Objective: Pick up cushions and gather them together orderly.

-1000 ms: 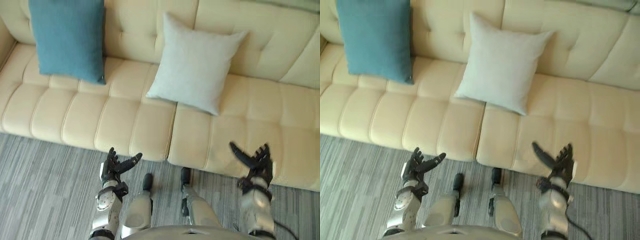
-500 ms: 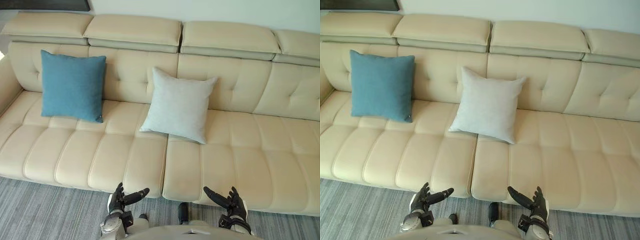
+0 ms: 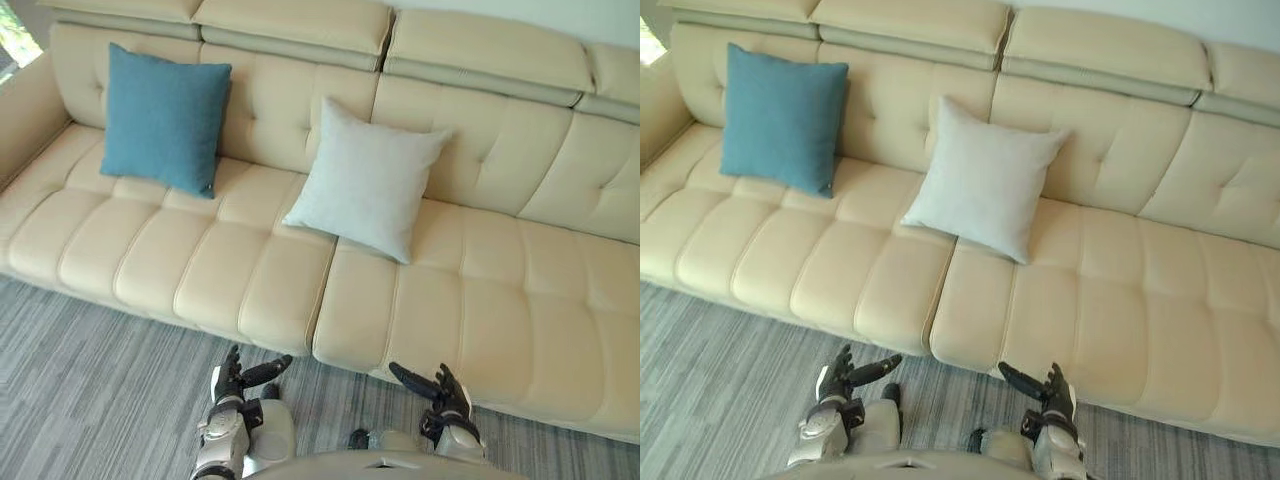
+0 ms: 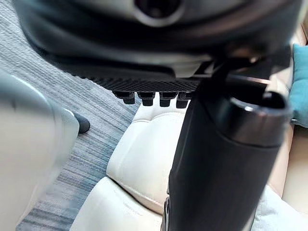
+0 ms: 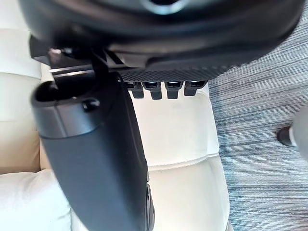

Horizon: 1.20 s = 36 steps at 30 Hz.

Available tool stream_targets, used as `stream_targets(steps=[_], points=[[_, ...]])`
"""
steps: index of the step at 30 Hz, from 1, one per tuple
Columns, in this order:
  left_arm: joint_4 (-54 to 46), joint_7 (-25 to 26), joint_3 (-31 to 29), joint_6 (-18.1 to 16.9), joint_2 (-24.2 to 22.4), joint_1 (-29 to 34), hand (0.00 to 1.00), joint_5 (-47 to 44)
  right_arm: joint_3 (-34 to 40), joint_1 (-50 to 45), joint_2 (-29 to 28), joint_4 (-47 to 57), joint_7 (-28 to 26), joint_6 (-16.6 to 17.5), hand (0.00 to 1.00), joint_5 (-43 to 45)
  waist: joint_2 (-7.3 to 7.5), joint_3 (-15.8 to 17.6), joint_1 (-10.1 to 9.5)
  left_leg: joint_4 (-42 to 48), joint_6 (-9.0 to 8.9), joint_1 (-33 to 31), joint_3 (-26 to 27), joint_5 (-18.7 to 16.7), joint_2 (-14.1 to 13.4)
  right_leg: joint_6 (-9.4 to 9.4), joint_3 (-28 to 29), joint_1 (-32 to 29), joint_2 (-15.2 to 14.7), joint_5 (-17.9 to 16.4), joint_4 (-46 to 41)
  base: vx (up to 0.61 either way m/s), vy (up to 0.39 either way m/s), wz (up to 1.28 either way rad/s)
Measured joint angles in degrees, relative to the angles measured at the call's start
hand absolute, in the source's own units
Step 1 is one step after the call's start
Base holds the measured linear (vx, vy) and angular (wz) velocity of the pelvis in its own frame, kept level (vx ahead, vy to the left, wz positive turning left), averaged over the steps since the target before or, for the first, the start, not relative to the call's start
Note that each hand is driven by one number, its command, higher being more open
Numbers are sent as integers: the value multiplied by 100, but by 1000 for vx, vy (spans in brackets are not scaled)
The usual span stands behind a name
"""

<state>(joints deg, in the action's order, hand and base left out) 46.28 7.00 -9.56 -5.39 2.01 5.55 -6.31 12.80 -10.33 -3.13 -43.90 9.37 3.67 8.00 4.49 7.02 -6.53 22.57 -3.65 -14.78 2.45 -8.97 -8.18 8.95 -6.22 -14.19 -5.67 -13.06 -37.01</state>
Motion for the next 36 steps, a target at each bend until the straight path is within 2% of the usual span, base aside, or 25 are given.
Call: stream_targets(steps=[1,2,3,4,5,6,7,8,9,11,12,15,16,18,19,20,21,26,29,33,35,36], points=[[-37,18,-24,-19,-91,30,100,-25,-23,109,-3,-19,31,1,100,12,-28,-2,-119,-368,-100,45,36,351,-109,-141,68,247,101,-211,507,-111,-181,2],[-82,24,-14,-31,-86,23,100,-53,-52,154,-2,-19,48,1,100,13,3,21,-130,-410,-146,38,36,392,-85,-268,74,258,67,-311,537,-164,-245,20],[-133,70,42,-27,-91,-61,100,-109,-53,299,4,-41,84,-3,100,15,45,84,-129,-427,-267,-63,9,457,-55,-629,-1,343,102,-571,862,-273,-256,21],[-134,98,88,-28,-142,-94,100,-136,-68,419,75,-42,96,1,100,30,-139,88,-171,-435,-374,-185,-45,528,-188,-763,-97,378,292,-472,1120,-240,-204,24],[-136,106,133,-28,-188,-97,100,-157,-92,465,108,-40,111,7,100,61,-231,110,-167,-475,-419,-208,-66,586,-275,-823,-167,435,391,-385,1246,-246,-165,21],[-147,107,207,-24,-242,-86,100,-174,-130,478,140,-43,139,8,100,88,-299,123,-164,-579,-477,-201,-125,704,-363,-897,-284,487,473,-313,1338,-199,-134,51],[-174,88,270,-22,-244,-113,100,-193,-169,479,127,-58,192,6,100,100,-313,171,-137,-781,-545,-148,-97,1000,-425,-959,-491,545,518,-269,1338,-240,-162,62],[-173,97,283,-22,-254,-141,100,-192,-169,480,121,-72,210,6,100,100,-281,190,-111,-963,-530,-137,74,1228,-449,-1034,-614,541,509,-210,1373,-187,-132,60],[-174,103,305,-22,-259,-150,100,-190,-169,489,124,-72,215,6,100,100,-272,200,-90,-1014,-494,-146,196,1289,-463,-1071,-675,536,503,-176,1404,-167,-89,47],[-178,112,376,-18,-255,-199,100,-174,-164,513,136,-86,244,3,100,101,-248,264,-68,-610,-326,-178,340,1016,-442,-1195,-826,489,429,-27,1436,-170,-45,29],[-177,114,375,-18,-254,-206,100,-155,-162,511,145,-93,244,3,100,101,-230,274,-61,-444,-298,-174,312,902,-409,-1207,-830,474,390,-7,1434,-119,26,9],[-142,109,371,-18,-297,-175,100,-51,-156,510,171,-173,220,4,100,100,-221,280,81,428,-208,33,132,164,-292,-1092,-772,358,229,200,1502,-147,115,0],[-69,104,365,-12,-325,-168,100,-35,-156,497,151,-234,196,-7,100,101,-270,265,91,409,-252,284,-25,-183,-265,-998,-650,274,240,315,1557,-156,199,-23],[24,103,350,1,-365,-192,100,-33,-144,496,121,-351,176,-31,100,102,-305,261,102,0,-326,542,-72,-478,-209,-878,-508,200,273,401,1590,-168,234,-32],[35,104,332,33,-338,-210,100,-28,-130,507,66,-426,168,-48,100,103,-255,275,101,-43,-285,565,-10,-455,-188,-827,-445,208,239,441,1623,-157,223,-46],[62,118,271,56,-292,-177,100,-8,-150,428,-35,-466,87,-122,100,108,-225,207,106,-158,-198,653,181,-404,-116,-720,-317,281,184,654,1877,-113,204,-46],[104,117,207,55,-292,-161,100,12,-142,405,-36,-472,49,-121,100,111,-214,175,126,-230,-186,728,277,-407,-57,-692,-238,357,158,798,2069,-74,159,-45],[383,121,163,61,-289,-160,100,101,185,294,-42,-465,43,-106,100,114,-300,-60,220,-390,-52,922,651,-396,101,-537,132,577,124,1284,2719,-38,140,-31],[523,120,139,81,-286,-204,100,199,307,305,-44,-456,39,-101,100,119,-362,-60,233,-448,7,1080,869,-375,130,-513,340,653,158,1400,2865,24,69,-44],[699,94,135,100,-283,-309,100,256,395,318,-53,-465,-1,-96,100,201,-361,-60,285,-457,10,1193,1038,-377,127,-518,660,609,249,1515,2968,31,32,-47],[723,92,138,100,-286,-337,100,259,388,408,-57,-505,-10,-94,100,330,-348,-52,293,-453,11,1202,1416,-460,46,-543,1046,403,401,1734,3068,-9,14,-98],[735,95,137,100,-278,-355,100,260,388,460,-59,-560,-9,-93,100,330,-329,-33,318,-456,12,1203,1559,-461,23,-574,1059,326,436,1844,3127,-59,-6,-118]])
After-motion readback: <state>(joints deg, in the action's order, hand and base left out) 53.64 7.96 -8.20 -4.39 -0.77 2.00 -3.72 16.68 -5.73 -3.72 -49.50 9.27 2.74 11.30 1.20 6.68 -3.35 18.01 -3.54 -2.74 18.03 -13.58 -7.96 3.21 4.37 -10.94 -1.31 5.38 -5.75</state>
